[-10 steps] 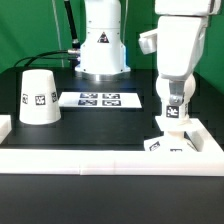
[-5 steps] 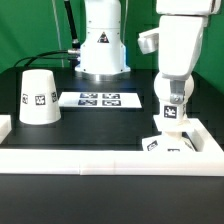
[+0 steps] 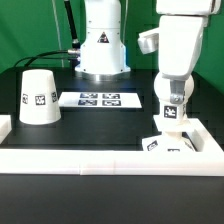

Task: Assemble lamp

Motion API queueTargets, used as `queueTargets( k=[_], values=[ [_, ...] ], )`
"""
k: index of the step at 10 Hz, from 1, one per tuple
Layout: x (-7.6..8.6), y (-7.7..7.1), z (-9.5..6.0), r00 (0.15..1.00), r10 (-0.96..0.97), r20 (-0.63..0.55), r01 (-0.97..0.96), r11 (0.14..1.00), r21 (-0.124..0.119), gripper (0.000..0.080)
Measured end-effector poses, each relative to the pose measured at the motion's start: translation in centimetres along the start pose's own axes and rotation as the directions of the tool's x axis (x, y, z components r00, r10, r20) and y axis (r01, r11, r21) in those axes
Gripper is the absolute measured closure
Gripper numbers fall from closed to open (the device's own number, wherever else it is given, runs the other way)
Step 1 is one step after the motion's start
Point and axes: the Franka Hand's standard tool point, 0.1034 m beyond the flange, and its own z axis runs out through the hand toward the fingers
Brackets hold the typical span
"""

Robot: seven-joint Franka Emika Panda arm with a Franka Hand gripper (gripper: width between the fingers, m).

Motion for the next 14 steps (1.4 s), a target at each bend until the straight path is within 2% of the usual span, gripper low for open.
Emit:
queueTargets(
  k=[3,6,10,14],
  values=[
    [-0.03,0.02,0.00,0.999,0.035,0.000,-0.035,0.999,0.000,0.0226],
    [0.04,0.00,0.02,0.958,0.287,-0.005,-0.287,0.958,0.003,0.0226],
    [0.49,-0.25,0.03,0.783,0.622,-0.004,-0.622,0.783,0.004,0.0226],
    [0.18,-0.15,0.10,0.486,0.874,0.004,-0.874,0.486,0.004,0.0226]
  ],
)
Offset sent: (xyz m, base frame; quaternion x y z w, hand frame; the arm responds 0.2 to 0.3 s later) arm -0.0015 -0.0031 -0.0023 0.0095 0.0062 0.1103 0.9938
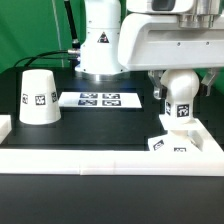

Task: Assemble lamp

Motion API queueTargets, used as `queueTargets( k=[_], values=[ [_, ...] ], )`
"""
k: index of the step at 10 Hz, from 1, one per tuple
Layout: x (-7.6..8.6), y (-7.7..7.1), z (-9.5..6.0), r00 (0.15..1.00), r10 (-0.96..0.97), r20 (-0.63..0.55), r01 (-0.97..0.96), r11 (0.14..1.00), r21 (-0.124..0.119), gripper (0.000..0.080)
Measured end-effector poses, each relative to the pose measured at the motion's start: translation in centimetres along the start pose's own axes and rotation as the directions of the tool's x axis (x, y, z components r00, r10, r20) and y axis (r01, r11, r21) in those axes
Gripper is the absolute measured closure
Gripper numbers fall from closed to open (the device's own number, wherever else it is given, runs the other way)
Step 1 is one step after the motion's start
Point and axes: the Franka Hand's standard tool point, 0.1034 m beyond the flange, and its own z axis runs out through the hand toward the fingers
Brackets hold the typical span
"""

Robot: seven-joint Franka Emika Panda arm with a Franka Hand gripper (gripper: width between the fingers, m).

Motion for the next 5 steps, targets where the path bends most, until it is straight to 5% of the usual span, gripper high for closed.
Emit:
queueTargets(
  k=[5],
  values=[
    [-0.08,0.32,0.08,0.911,0.411,0.002,-0.411,0.911,-0.006,0.0226]
  ],
)
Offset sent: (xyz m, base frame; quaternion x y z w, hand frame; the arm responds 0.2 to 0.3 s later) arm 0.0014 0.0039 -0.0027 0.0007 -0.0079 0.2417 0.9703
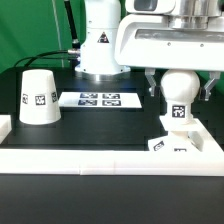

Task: Assemble lamp

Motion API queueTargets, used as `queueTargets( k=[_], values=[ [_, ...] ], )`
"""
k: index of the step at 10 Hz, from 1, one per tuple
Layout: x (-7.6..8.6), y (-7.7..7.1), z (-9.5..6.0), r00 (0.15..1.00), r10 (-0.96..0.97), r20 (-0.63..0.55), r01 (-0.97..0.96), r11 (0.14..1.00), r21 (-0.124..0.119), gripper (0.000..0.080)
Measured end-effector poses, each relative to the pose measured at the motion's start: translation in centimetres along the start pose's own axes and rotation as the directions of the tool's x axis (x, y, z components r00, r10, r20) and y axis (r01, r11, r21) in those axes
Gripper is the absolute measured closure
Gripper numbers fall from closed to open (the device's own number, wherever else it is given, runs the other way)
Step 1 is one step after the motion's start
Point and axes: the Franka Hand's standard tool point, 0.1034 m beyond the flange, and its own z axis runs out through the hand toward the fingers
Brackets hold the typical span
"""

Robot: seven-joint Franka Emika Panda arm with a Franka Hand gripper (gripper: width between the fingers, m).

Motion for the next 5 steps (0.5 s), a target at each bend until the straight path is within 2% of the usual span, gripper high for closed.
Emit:
queueTargets(
  k=[3,5],
  values=[
    [-0.08,0.15,0.02,0.968,0.250,0.003,-0.249,0.968,-0.011,0.0226],
    [-0.17,0.31,0.04,0.917,0.399,0.012,-0.399,0.917,-0.013,0.0226]
  ],
)
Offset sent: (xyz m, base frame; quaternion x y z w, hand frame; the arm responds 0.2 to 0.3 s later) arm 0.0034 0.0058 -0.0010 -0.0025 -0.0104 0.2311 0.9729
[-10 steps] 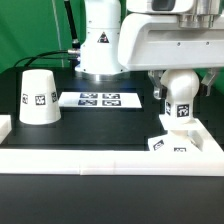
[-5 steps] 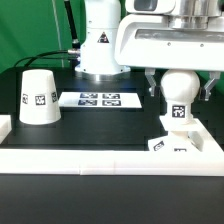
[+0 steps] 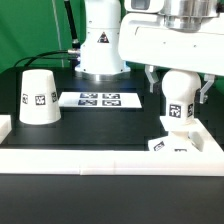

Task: Assemble lamp

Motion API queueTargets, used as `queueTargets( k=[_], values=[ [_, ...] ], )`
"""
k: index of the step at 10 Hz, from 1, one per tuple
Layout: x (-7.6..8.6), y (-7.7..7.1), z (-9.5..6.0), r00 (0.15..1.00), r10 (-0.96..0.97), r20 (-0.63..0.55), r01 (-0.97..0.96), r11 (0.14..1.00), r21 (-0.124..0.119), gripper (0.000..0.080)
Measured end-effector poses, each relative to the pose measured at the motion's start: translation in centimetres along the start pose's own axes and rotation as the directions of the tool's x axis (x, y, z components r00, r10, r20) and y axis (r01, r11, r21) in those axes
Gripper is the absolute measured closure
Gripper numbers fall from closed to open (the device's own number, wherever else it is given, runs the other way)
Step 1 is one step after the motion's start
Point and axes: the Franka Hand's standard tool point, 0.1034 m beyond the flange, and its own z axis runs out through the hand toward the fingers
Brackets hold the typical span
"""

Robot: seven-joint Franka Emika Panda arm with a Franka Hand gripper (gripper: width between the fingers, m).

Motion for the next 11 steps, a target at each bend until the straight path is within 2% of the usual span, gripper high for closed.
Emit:
queueTargets(
  k=[4,6,9,11],
  values=[
    [-0.50,0.14,0.05,0.935,0.353,0.046,-0.353,0.936,-0.010,0.0226],
    [-0.50,0.19,0.07,0.906,0.420,0.057,-0.420,0.907,-0.010,0.0226],
    [-0.56,0.29,0.12,0.794,0.601,0.091,-0.602,0.799,-0.021,0.0226],
    [-0.65,0.22,0.09,0.688,0.717,0.114,-0.718,0.695,-0.037,0.0226]
  ],
)
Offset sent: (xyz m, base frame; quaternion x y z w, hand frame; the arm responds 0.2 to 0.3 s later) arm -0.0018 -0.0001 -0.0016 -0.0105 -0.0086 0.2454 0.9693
